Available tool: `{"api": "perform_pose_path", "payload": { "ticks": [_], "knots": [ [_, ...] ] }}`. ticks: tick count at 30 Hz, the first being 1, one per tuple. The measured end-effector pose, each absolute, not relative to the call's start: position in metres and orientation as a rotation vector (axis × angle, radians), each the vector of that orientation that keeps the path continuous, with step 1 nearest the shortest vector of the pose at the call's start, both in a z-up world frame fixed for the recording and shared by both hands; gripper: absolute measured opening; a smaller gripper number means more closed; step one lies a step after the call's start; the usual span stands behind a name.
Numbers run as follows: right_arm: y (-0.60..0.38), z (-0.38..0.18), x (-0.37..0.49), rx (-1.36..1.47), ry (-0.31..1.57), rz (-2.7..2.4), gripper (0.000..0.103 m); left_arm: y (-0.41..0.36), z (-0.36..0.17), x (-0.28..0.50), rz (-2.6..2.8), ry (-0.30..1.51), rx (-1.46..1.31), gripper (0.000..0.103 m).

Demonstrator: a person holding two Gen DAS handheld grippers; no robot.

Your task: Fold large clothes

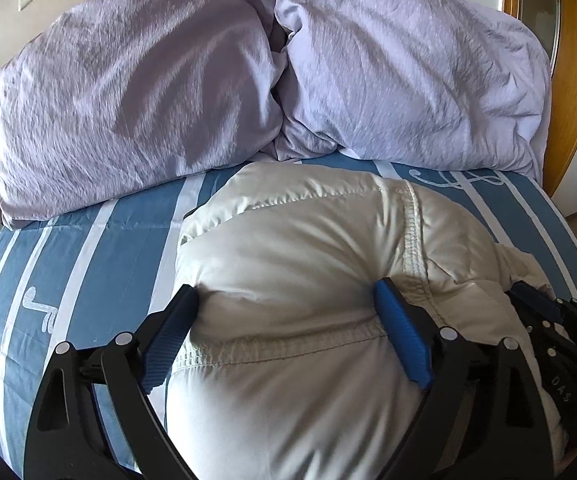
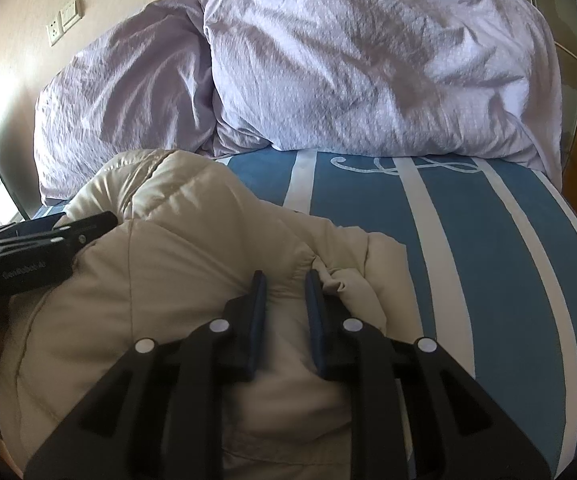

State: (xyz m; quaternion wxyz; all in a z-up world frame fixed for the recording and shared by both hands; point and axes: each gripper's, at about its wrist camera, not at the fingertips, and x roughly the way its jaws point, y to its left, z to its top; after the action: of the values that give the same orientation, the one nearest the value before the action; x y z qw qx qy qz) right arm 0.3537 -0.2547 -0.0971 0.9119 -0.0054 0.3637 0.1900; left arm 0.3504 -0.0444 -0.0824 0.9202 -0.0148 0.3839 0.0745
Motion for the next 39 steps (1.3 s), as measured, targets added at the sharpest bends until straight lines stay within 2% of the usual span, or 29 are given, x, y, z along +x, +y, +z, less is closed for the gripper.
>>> {"api": "perform_pose_path", "payload": {
  "ticks": [23,26,30,39],
  "knots": [
    [-0.248,-0.091,0.356,-0.071,0.778,0.354,0.021,-0.042,-0.091,0.355,0.184,0.78,-0.019,0.094],
    [-0.251,-0.081,0.351,-0.057,0.8,0.337,0.026,-0.042,-0.09,0.353,0.188,0.778,-0.022,0.094],
    [-0.26,-0.065,0.342,0.007,0.805,0.306,0.046,-0.041,-0.089,0.35,0.192,0.775,-0.029,0.094],
    [-0.259,-0.053,0.325,0.045,0.79,0.239,0.046,-0.038,-0.087,0.348,0.191,0.778,-0.044,0.094]
  ]
}}
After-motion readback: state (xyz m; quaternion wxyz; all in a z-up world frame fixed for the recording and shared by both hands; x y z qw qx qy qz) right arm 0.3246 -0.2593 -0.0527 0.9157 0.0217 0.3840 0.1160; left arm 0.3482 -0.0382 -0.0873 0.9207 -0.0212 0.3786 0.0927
